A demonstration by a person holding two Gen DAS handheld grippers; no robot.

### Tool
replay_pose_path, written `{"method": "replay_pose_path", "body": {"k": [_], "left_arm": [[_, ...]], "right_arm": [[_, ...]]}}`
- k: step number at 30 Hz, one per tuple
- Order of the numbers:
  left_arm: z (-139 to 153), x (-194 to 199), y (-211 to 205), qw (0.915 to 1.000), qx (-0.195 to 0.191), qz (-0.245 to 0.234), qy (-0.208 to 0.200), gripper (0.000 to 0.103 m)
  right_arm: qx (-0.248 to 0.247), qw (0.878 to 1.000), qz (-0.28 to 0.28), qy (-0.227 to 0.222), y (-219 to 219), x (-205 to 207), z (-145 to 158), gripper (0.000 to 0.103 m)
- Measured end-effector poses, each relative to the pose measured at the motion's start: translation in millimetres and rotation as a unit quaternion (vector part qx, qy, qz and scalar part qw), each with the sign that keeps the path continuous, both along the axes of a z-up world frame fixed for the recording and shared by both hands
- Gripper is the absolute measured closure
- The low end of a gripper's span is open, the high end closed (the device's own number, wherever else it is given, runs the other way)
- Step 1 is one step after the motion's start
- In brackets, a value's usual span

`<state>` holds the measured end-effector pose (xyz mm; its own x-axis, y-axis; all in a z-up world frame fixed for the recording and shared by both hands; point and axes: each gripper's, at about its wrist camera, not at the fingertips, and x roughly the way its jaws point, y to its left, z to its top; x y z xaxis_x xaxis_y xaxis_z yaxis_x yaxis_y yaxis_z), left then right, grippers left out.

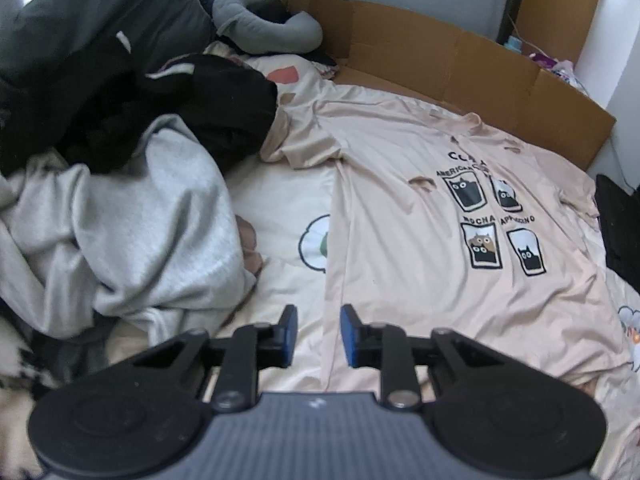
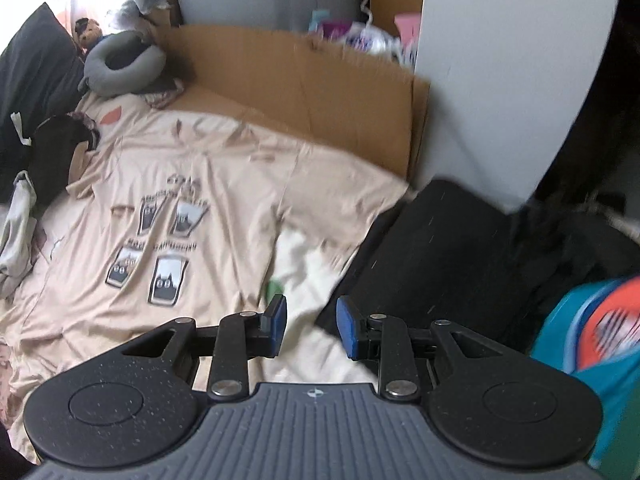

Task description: Fold clothes

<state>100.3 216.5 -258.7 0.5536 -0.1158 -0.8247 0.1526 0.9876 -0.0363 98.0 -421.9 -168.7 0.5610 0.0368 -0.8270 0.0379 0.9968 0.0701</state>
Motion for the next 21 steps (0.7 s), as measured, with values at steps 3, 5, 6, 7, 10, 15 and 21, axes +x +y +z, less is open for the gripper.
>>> {"method": "replay_pose_path", "body": {"k": [3, 5, 6, 7, 10, 15, 21], "left_arm": [[-20.5, -4.0, -0.5, 1.0, -0.003, -0.006, -0.003, 0.08], [-34.0, -5.6, -0.6, 0.9999, -0.005, -0.01, 0.0, 0.08], [-41.3, -6.2, -0.8, 0.9999, -0.006, -0.009, 0.004, 0.08], [-48.8, -6.7, -1.1, 0.9999, -0.007, -0.008, 0.009, 0.08], [-71.3, -5.6, -2.1, 0.9996, -0.003, -0.008, 0.027, 0.08], [-100.7, -2.0, -3.9, 0.9988, -0.004, -0.007, 0.048, 0.079], [-116.7, 3.1, -7.7, 0.9984, -0.001, -0.018, 0.054, 0.078]], "right_arm": [[0.013, 1.0, -0.009, 0.008, 12.5, -9.8, -28.3, 0.069], [0.017, 1.0, -0.011, 0.014, 21.2, -14.1, -44.7, 0.069], [0.016, 1.0, -0.012, 0.016, 25.1, -15.2, -51.2, 0.069], [0.016, 1.0, -0.01, 0.02, 29.2, -16.2, -57.7, 0.069], [0.016, 0.999, -0.007, 0.035, 41.6, -19.2, -78.3, 0.069], [0.019, 0.998, -0.01, 0.065, 53.2, -20.9, -111.8, 0.069], [0.02, 0.995, -0.017, 0.093, 61.3, -27.3, -142.2, 0.069]]}}
